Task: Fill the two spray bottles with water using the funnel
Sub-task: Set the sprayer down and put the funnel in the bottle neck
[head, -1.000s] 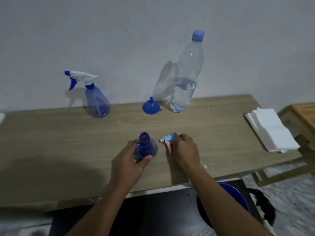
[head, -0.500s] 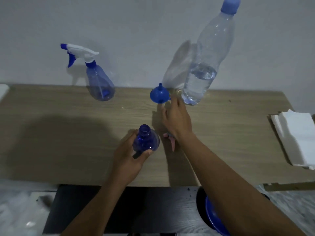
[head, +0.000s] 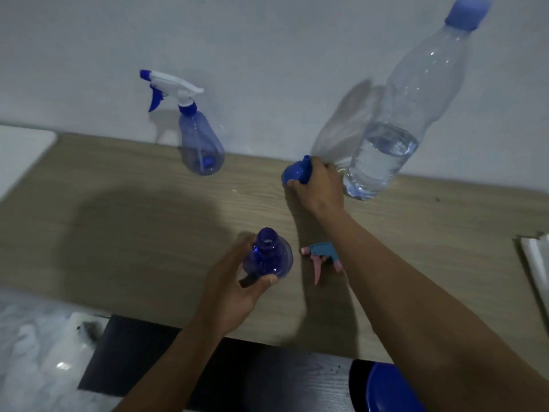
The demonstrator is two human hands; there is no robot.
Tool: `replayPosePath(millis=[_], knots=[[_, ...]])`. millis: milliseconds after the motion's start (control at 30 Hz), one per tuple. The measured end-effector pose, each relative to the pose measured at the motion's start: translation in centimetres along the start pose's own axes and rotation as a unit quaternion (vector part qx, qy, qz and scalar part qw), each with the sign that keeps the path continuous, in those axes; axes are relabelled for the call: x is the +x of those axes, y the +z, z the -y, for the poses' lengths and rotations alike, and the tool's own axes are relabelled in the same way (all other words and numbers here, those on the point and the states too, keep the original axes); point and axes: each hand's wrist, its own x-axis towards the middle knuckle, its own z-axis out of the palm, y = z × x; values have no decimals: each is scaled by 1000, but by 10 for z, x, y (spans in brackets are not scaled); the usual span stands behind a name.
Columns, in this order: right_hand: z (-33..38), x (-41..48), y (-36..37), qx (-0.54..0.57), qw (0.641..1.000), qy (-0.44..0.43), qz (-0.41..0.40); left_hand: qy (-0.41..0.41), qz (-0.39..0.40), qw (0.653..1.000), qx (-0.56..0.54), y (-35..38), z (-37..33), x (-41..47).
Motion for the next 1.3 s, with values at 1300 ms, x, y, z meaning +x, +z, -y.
replayPosePath(millis=[1300], knots=[[67, -165, -49, 321, 944, -61, 35, -35, 81, 996, -18, -31, -37, 15]])
